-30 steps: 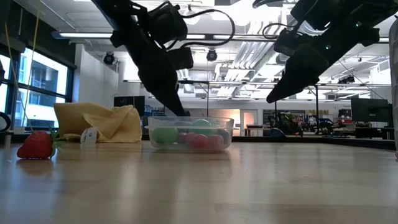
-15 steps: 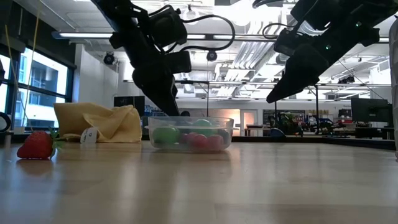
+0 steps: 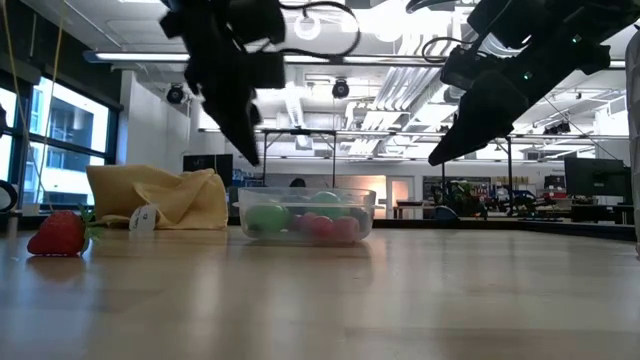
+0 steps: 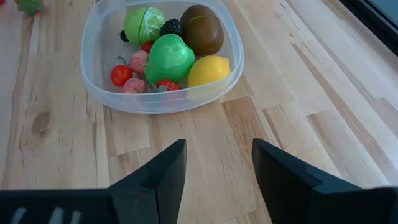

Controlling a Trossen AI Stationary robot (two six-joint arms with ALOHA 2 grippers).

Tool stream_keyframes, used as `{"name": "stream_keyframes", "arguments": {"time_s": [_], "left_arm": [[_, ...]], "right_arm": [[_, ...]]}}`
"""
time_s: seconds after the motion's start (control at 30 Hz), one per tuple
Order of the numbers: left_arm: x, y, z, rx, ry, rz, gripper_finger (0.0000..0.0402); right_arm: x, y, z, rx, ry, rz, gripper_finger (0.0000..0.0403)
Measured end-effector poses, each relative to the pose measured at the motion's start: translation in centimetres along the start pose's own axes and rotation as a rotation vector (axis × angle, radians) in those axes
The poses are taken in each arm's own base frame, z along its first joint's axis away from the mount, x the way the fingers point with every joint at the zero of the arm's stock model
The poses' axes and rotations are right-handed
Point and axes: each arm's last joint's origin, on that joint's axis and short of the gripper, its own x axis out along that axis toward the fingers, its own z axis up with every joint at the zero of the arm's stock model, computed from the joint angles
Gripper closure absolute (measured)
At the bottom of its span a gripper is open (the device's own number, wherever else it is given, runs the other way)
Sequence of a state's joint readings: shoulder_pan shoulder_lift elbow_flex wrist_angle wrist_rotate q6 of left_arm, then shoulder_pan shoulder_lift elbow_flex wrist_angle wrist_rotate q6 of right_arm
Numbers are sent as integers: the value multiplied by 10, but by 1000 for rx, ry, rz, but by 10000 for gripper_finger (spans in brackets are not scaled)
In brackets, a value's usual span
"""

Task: Pick and placing Produce into tupperware
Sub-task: Put the top left strawberry into the transparent bin

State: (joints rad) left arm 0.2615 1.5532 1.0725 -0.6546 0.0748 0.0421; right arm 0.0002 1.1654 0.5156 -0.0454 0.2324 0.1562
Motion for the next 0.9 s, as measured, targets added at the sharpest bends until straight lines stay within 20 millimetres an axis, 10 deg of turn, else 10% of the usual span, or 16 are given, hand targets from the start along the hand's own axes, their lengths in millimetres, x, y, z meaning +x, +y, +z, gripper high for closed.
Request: {"name": "stream_keyframes", "arguments": {"time_s": [0.9], "left_arm": [[-24, -146, -93, -97, 165, 83, 215]], "right_arm": [[0, 0, 0, 0, 0, 0, 227]]}}
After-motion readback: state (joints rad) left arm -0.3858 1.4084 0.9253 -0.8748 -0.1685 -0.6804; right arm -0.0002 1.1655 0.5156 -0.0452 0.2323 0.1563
